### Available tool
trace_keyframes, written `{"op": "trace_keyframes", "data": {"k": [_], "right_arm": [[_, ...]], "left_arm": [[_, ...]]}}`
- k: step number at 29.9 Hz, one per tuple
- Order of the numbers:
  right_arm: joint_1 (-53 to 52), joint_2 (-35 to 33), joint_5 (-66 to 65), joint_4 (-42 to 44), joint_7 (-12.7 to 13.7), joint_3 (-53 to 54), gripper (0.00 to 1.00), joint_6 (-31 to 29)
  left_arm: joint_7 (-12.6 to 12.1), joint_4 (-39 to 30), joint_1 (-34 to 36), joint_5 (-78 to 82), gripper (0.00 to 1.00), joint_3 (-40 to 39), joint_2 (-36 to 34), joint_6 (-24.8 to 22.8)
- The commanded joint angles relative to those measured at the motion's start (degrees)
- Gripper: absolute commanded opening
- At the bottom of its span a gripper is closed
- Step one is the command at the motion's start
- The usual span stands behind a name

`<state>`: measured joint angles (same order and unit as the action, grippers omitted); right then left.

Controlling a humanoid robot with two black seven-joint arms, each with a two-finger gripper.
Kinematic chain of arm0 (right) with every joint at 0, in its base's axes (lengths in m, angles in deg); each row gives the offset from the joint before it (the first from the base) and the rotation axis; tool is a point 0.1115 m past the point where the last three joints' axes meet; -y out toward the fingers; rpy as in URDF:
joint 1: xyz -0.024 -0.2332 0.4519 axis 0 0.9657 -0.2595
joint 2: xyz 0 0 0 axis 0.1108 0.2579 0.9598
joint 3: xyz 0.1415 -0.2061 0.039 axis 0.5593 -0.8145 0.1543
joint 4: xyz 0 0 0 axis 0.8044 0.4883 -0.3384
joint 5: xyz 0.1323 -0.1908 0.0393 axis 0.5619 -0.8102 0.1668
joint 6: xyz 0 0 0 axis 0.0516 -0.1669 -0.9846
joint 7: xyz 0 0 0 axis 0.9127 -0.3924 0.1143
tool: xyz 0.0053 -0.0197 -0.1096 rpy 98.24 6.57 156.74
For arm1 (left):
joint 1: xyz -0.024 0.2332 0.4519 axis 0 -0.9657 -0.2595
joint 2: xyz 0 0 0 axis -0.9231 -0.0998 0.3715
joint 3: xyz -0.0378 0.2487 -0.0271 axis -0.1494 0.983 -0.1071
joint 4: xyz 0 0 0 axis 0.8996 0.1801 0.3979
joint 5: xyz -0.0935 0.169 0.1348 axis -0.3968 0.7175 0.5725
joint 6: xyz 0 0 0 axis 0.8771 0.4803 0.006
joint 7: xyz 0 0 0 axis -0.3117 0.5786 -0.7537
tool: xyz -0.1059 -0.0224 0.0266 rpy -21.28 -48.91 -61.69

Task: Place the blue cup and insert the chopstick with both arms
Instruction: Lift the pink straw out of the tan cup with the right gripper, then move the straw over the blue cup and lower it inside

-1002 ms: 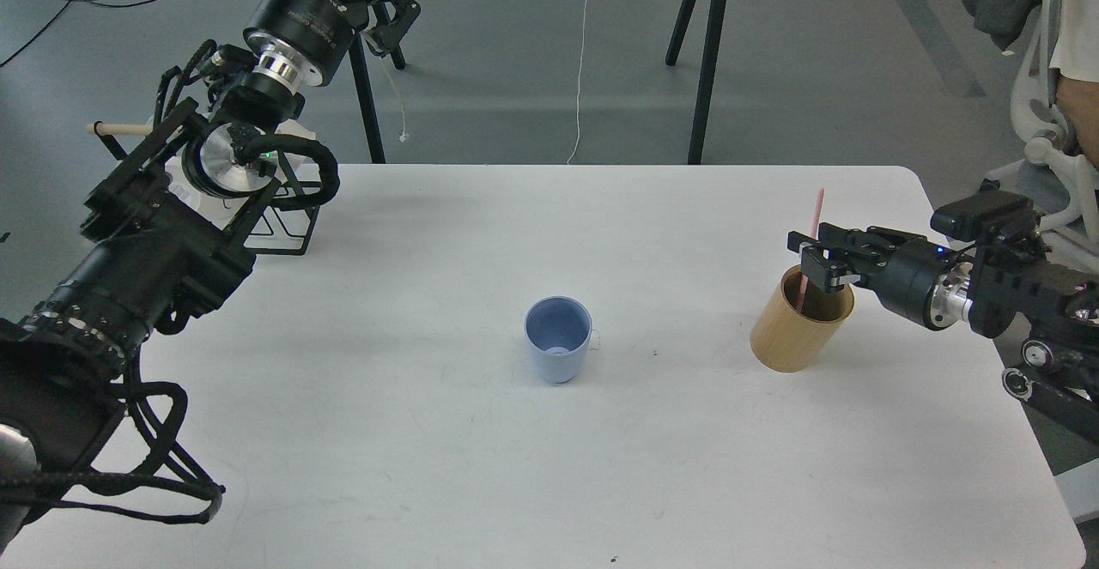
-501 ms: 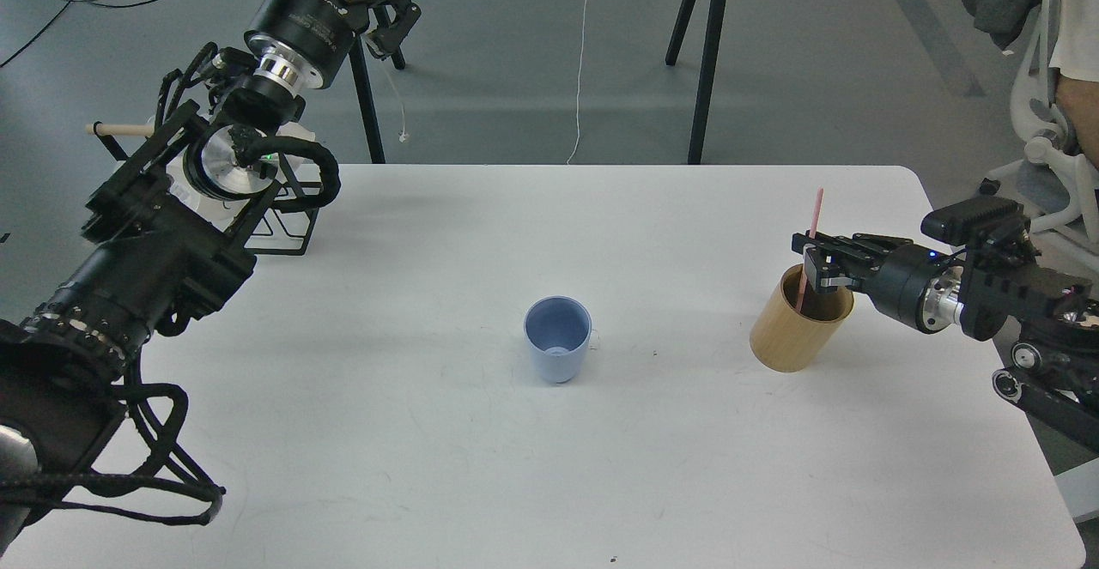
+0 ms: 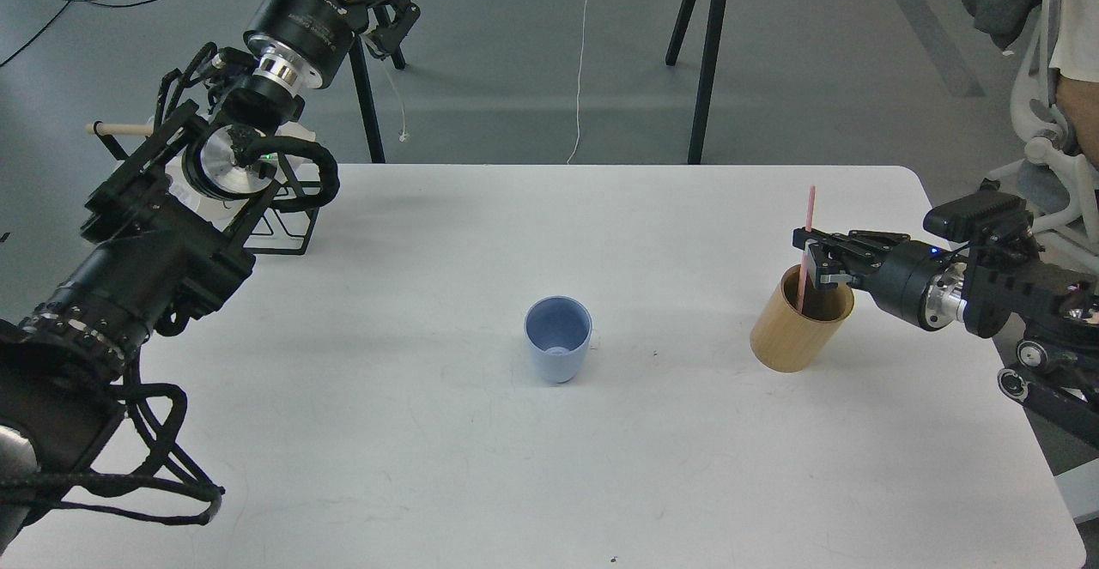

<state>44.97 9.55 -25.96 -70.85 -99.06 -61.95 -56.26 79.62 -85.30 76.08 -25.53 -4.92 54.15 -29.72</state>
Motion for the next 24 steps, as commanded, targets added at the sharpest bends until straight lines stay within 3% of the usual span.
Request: {"op": "trace_keyframes", "data": {"k": [1,8,11,19,24], "right_arm": [[0.0,-2.4,0.1,-3.3,0.1,0.1,0.02,0.0],[-3.2,-11.1,0.7,-10.6,0.3,0.9,0.02,0.0],[-6.1,-11.6,1.2,-11.0,0.4,2.6,0.02,0.0],[-13.0,-6.7,10.6,-13.0,4.2,6.0,0.02,-3.2],[-13.3,1.7,12.3,-15.9,4.6,3.1,0.01,-4.9]], "left_arm": [[0.0,0.0,-0.1,0.0,1.0,0.1,0.2,0.0],[0.0,0.0,-0.4,0.0,1.0,0.0,0.1,-0.3],[0.0,0.0,-0.4,0.0,1.0,0.0,0.1,-0.3],[-0.1,0.0,-0.2,0.0,1.0,0.3,0.0,-0.1],[-0.2,0.0,0.0,0.0,1.0,0.4,0.0,0.1]]}}
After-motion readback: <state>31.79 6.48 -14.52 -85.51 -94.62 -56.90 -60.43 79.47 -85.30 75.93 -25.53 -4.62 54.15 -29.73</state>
